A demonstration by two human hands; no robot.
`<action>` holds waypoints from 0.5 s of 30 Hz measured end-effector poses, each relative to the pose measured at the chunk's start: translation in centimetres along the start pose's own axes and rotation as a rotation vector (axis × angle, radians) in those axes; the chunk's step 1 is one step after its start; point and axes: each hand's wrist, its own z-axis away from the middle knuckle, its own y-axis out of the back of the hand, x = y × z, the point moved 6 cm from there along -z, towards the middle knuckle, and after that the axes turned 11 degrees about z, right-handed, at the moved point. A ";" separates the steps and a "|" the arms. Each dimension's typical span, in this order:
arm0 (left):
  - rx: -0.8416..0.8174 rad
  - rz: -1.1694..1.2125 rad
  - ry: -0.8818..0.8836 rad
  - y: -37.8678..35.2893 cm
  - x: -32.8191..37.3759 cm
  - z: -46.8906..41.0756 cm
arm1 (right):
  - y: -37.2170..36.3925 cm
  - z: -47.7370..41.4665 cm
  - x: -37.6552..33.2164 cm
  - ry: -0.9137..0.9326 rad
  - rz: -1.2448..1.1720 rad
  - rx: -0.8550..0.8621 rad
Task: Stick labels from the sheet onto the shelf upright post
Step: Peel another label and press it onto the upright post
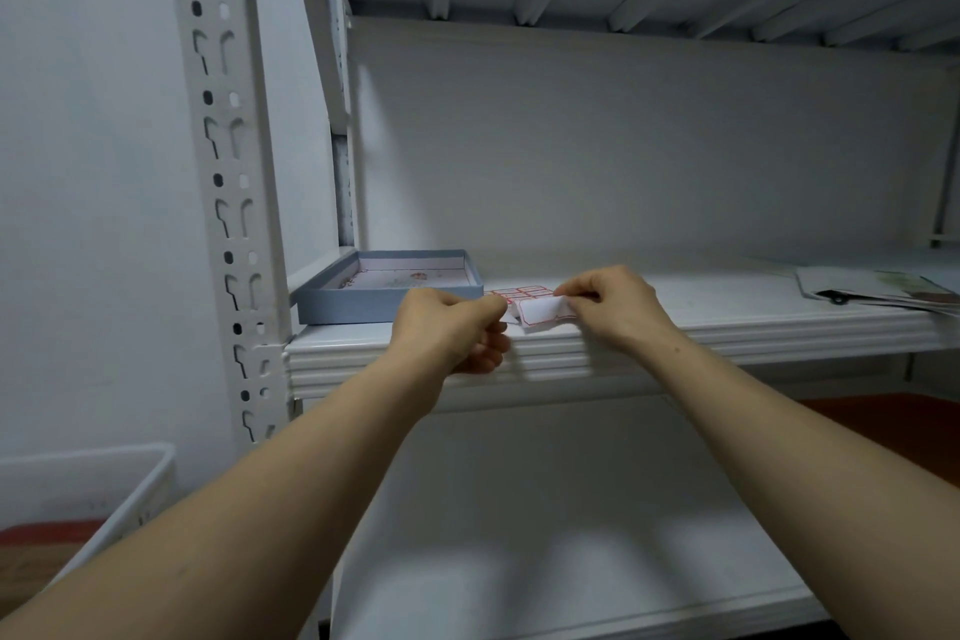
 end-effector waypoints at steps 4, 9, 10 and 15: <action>0.004 0.002 -0.010 0.5 0.6 -0.2 | 0.7 1.0 -0.9 0.005 -0.109 0.015; 0.009 0.018 -0.022 0.8 1.1 -0.1 | -0.8 1.9 -1.9 0.123 0.182 -0.063; 0.007 0.019 -0.022 1.0 1.1 -0.1 | -0.9 2.1 -1.8 0.115 0.304 -0.053; 0.008 0.018 -0.027 1.7 1.1 0.0 | -1.2 2.3 -2.3 0.070 0.454 -0.048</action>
